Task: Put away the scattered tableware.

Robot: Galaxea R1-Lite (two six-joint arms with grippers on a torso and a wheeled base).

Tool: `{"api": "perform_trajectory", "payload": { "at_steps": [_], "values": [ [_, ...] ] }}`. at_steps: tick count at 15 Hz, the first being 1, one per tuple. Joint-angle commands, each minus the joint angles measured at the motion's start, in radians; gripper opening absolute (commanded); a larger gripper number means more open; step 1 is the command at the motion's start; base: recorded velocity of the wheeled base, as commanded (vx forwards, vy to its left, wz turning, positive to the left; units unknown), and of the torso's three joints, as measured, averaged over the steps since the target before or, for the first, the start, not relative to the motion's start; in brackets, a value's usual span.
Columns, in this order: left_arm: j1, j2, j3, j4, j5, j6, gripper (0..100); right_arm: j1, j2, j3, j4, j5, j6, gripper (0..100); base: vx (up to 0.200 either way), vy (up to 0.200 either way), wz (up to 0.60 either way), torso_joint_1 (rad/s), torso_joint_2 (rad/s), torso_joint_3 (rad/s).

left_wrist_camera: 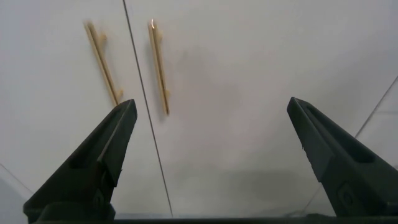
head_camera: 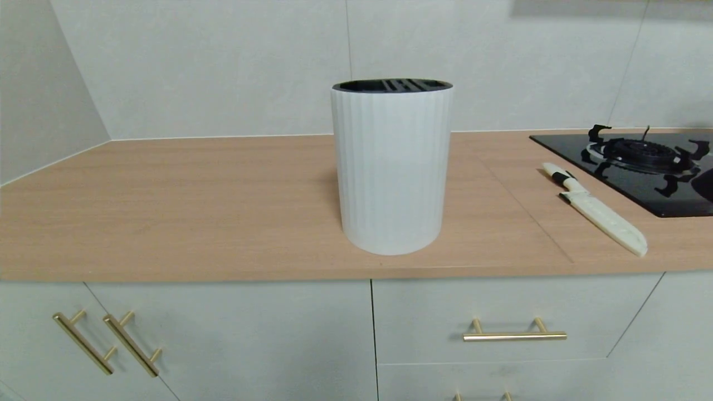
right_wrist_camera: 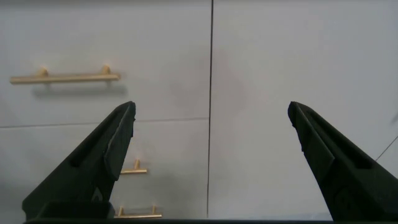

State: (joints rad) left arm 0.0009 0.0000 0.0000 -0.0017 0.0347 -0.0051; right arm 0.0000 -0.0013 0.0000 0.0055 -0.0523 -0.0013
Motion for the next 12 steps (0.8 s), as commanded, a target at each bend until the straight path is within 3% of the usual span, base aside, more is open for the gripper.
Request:
{"api": "perform_trajectory", "payload": {
  "at_steps": [1, 12],
  "values": [
    [0.001, 0.002, 0.000, 0.000, 0.001, -0.001, 100, 0.000, 0.001, 0.000, -0.001, 0.000, 0.000, 100, 0.000, 0.000, 0.00, 0.168, -0.47, -0.276],
    [0.001, 0.002, 0.000, 0.000, 0.001, 0.001, 100, 0.000, 0.001, 0.000, -0.001, 0.000, 0.000, 100, 0.000, 0.000, 0.00, 0.202, -0.48, -0.282]
  ]
}}
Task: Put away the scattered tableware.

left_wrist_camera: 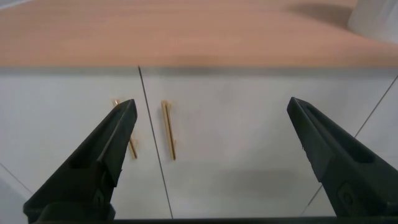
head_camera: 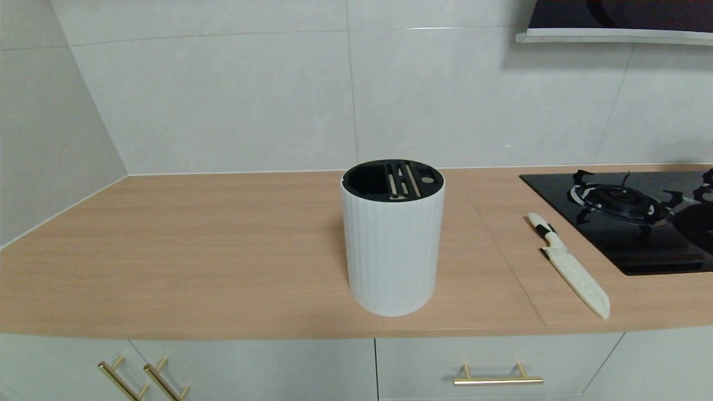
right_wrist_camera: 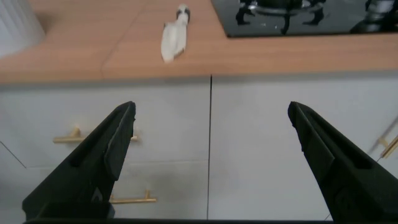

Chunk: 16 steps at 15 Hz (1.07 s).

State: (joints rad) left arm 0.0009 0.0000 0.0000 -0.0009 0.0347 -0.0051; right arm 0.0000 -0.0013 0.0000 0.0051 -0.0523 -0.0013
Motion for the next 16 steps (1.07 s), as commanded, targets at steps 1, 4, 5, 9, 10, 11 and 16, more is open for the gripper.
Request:
{"api": "perform_trajectory", "payload": {
  "at_steps": [1, 4, 5, 9, 10, 11, 16],
  "values": [
    [-0.001, 0.002, 0.000, -0.001, 0.001, 0.001, 100, 0.000, 0.001, 0.000, -0.001, 0.000, 0.000, 100, 0.000, 0.000, 0.00, 0.227, -0.52, -0.290],
    [0.001, 0.002, 0.000, -0.001, 0.001, -0.001, 100, 0.000, 0.001, 0.000, -0.001, 0.000, 0.000, 100, 0.000, 0.000, 0.00, 0.238, -0.52, -0.290],
    [0.001, 0.002, 0.000, -0.001, 0.001, -0.001, 100, -0.002, 0.001, 0.000, -0.001, 0.000, 0.000, 100, 0.000, 0.000, 0.00, 0.246, -0.52, -0.276],
    [-0.001, 0.002, 0.000, -0.001, -0.001, -0.001, 100, -0.002, 0.001, 0.000, 0.001, 0.000, 0.000, 100, 0.000, 0.000, 0.00, 0.259, -0.56, -0.296],
    [0.001, 0.002, 0.000, -0.001, 0.001, -0.001, 100, 0.000, 0.001, 0.000, -0.001, 0.000, 0.000, 100, 0.000, 0.000, 0.00, 0.266, -0.56, -0.295],
    [0.001, 0.002, 0.000, -0.001, 0.001, -0.001, 100, 0.000, 0.001, 0.000, -0.001, 0.000, 0.000, 100, 0.000, 0.000, 0.00, 0.266, -0.58, -0.305],
    [-0.001, 0.002, 0.000, -0.001, -0.001, -0.001, 100, 0.000, 0.001, 0.000, -0.001, 0.000, 0.000, 100, 0.000, 0.000, 0.00, 0.260, -0.54, -0.280]
  ]
}}
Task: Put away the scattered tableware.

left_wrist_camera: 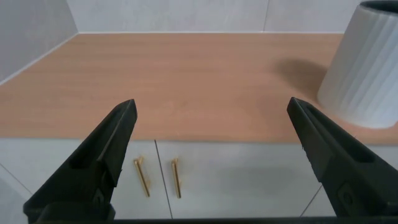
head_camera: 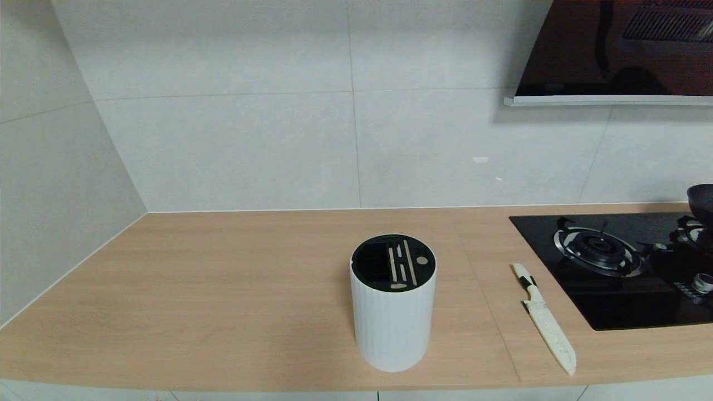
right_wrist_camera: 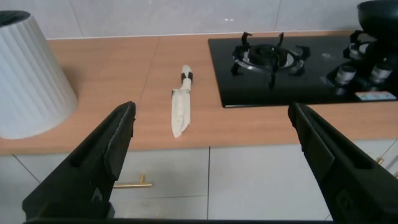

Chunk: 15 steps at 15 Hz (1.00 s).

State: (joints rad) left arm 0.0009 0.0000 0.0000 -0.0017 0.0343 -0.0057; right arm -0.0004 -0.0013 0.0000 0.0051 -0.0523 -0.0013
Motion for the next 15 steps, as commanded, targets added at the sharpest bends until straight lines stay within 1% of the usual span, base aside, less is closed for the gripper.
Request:
{"api": "perform_trajectory", "payload": {
  "at_steps": [1, 3, 15],
  "values": [
    [0.001, 0.002, 0.000, 0.000, 0.001, 0.000, 100, 0.000, 0.001, 0.000, -0.001, 0.000, 0.000, 100, 0.000, 0.000, 0.00, 0.193, -0.41, -0.207],
    [-0.001, 0.002, 0.000, 0.000, 0.001, 0.000, 100, 0.000, 0.001, 0.000, -0.001, 0.000, -0.002, 100, 0.000, 0.000, 0.00, 0.083, -0.16, -0.078],
    [0.001, 0.002, 0.000, 0.000, 0.001, 0.000, 100, 0.000, 0.001, -0.009, -0.016, 0.000, -0.009, 100, 0.000, 0.000, 0.00, 0.000, 0.00, 0.000]
  ]
}}
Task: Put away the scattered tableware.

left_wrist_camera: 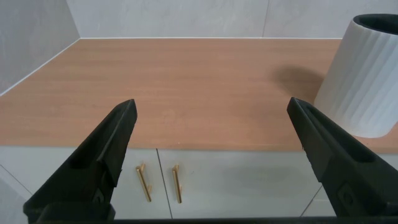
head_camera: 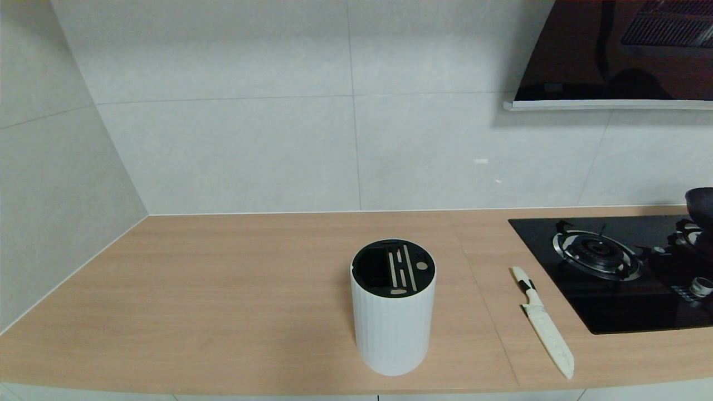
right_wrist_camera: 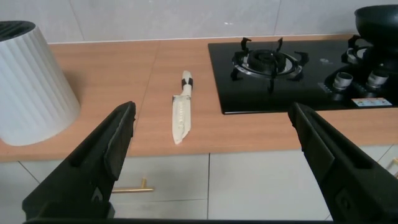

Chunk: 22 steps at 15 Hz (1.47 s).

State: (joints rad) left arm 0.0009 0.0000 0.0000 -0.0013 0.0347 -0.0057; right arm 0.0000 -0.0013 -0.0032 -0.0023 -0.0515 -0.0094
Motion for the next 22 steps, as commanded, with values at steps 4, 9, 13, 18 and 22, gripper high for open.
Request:
{"api": "perform_trajectory", "payload": {
  "at_steps": [4, 9, 13, 18, 22],
  "values": [
    [-0.001, 0.002, 0.000, 0.000, 0.001, 0.000, 100, 0.006, 0.103, -0.143, -0.027, 0.110, 0.012, 100, 0.000, 0.000, 0.00, 0.000, 0.00, 0.000],
    [0.001, 0.002, 0.000, 0.000, 0.001, -0.002, 100, 0.011, 0.474, -0.202, -0.025, 0.114, -0.003, 100, 0.000, 0.000, 0.00, 0.000, 0.00, 0.000],
    [0.001, 0.002, 0.000, 0.000, 0.001, -0.002, 100, 0.015, 0.802, -0.297, -0.034, 0.111, -0.032, 100, 0.000, 0.000, 0.00, 0.000, 0.00, 0.000],
    [0.001, 0.002, 0.000, 0.000, -0.001, -0.003, 100, 0.060, 1.221, -0.324, -0.304, 0.107, -0.026, 100, 0.000, 0.000, 0.00, 0.000, 0.00, 0.000],
    [0.001, 0.002, 0.000, 0.000, 0.001, -0.003, 100, 0.071, 1.543, -0.359, -0.574, 0.087, -0.014, 100, 0.000, 0.000, 0.00, 0.000, 0.00, 0.000]
  ]
}}
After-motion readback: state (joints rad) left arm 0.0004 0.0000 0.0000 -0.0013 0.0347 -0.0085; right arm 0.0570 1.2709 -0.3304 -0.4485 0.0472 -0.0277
